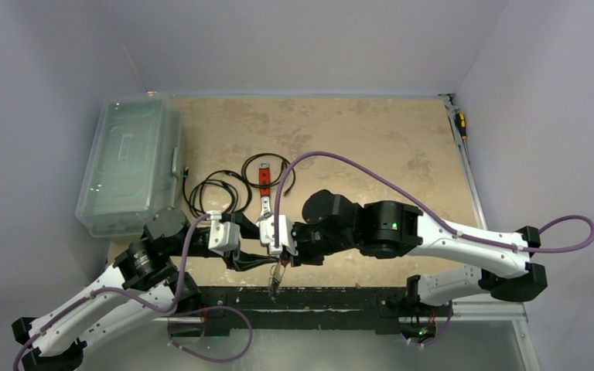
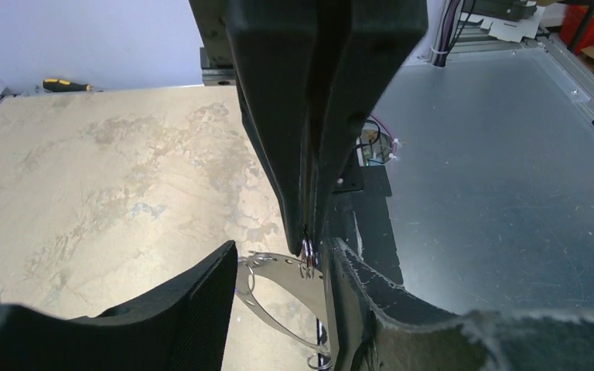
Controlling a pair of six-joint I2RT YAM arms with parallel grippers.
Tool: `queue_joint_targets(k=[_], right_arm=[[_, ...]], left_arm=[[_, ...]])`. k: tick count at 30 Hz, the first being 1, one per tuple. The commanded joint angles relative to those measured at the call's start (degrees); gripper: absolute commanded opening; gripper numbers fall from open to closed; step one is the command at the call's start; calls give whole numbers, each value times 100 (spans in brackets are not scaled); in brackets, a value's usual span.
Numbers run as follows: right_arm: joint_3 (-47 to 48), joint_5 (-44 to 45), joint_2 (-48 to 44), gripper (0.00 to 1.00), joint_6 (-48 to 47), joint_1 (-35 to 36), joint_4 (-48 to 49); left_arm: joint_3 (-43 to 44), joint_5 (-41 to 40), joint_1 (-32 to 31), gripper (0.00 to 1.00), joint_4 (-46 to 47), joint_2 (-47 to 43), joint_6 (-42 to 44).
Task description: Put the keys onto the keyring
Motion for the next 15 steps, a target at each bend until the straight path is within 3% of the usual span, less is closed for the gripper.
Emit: queue_joint_targets(k=[1,7,15], right_arm=[[401,139,16,0,-60,-28,-394],[410,164,-1,0,-51,-32,-421],[375,225,-14,0,-49,-30,-377]], left_arm=[[290,-26,27,42,-66,196,136],[334,232,17,34,-58,394,134],[233,475,10,31,151,545,45]])
